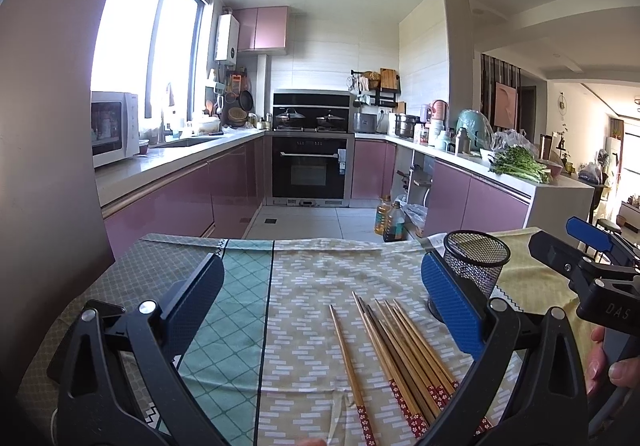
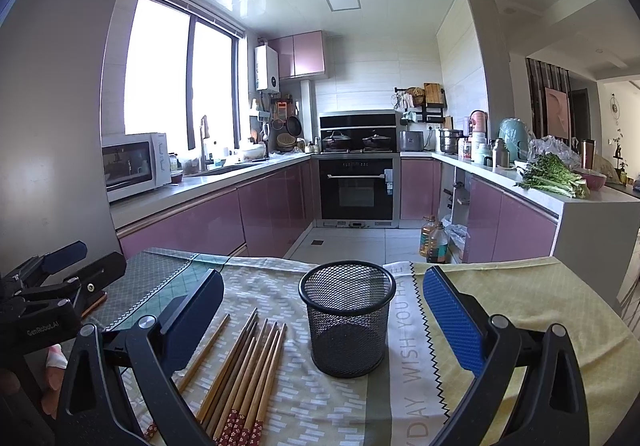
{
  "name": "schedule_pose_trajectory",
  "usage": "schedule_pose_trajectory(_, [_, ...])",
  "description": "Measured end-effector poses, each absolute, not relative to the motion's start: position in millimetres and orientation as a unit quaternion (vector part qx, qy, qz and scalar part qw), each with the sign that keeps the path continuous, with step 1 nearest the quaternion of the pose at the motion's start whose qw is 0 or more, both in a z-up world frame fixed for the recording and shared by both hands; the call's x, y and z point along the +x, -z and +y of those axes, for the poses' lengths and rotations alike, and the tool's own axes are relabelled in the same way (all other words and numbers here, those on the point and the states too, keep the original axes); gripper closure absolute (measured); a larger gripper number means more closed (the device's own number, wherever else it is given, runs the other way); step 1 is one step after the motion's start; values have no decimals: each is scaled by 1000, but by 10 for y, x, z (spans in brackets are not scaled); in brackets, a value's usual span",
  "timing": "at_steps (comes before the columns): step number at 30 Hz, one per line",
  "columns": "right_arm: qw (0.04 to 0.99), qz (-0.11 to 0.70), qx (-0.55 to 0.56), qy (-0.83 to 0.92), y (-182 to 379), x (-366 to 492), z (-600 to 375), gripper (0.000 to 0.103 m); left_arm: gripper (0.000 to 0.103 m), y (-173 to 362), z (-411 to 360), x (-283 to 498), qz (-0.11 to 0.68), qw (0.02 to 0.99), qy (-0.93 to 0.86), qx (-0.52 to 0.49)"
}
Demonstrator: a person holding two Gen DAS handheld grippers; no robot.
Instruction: Organize utensils
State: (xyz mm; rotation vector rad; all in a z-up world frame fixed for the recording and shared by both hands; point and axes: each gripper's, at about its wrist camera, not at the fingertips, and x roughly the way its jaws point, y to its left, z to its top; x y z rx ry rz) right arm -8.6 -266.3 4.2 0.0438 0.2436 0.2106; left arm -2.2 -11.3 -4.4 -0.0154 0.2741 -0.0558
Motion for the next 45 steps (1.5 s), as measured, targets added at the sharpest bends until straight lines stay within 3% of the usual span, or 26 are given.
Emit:
schedule_pose_trajectory(6, [973, 181, 12, -142, 113, 24, -2597, 6, 6, 159, -74, 139, 188, 981, 47, -1])
schedule_pose_trajectory(10, [950, 264, -13, -169, 379, 177, -2468, 19, 7, 320, -51, 299, 239, 969, 57, 12])
schedule_pose_trajectory(21, [904, 379, -29, -195, 765, 438, -2230, 50, 41, 878, -209, 699, 366, 923, 112, 46])
schedule_pose_trajectory(32, [894, 404, -40, -190, 817, 570, -2254, 65, 67, 1125, -302, 955, 427, 892, 141, 37])
schedule_pose_trajectory(45, [890, 410, -45, -193, 813, 645, -2195, 67, 67, 1130, -310, 1048, 435, 887, 151, 35])
